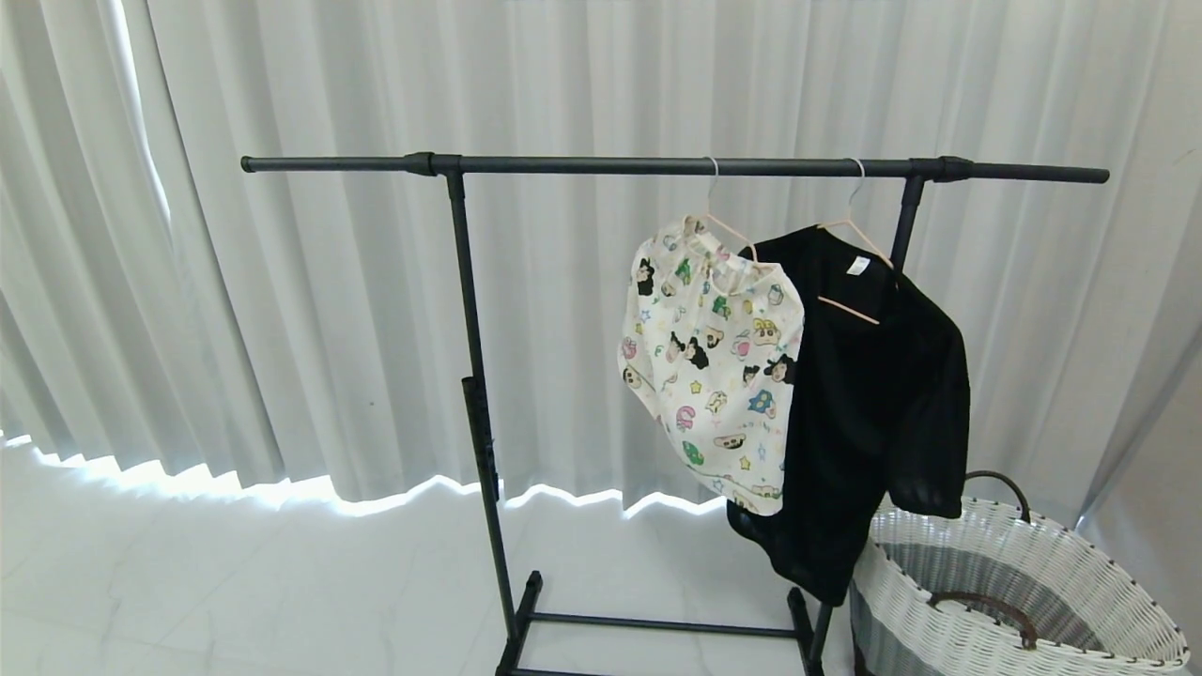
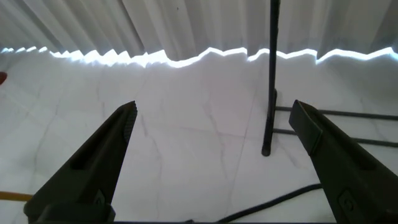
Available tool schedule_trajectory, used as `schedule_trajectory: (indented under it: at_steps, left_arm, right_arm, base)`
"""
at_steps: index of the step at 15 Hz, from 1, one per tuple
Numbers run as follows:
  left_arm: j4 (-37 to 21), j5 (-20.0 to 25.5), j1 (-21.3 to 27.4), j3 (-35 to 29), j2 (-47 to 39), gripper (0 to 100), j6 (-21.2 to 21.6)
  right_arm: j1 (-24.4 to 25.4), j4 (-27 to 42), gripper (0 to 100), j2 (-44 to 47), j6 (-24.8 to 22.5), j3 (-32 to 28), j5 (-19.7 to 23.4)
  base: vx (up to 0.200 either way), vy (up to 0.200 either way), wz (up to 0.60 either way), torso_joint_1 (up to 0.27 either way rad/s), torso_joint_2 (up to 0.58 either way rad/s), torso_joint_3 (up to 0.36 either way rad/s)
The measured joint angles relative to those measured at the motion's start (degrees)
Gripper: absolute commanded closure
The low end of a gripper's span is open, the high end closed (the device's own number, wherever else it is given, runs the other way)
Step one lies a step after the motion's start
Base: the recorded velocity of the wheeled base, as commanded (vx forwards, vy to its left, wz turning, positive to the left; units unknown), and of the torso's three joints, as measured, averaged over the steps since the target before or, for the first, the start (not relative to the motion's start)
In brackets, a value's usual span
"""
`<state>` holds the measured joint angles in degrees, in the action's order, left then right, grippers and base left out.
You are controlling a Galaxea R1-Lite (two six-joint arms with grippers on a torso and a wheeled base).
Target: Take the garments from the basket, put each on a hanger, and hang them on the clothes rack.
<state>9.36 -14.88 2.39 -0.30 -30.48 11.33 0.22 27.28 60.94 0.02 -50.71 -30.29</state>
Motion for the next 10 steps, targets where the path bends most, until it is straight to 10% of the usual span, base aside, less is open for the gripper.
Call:
schedule_trajectory:
  at_steps: [6, 10]
  left_arm:
    - [-8.3, 0.0, -2.2, -0.7, 23.5, 0, -1.8]
    - [-8.4, 0.1, -2.4, -0.1, 29.2, 0, -13.0]
  right_arm:
    - [-1.6, -6.2, 0, -15.2, 0.7, 12.2, 0.1]
    - [-1.8, -12.8, 0, -27.2, -0.8, 22.7, 0.6]
  base:
    - [0.000, 0.000, 0.00, -0.153, 0.41, 0.251]
    - [0.000, 0.000, 0.00, -0.018, 0.05, 0.032]
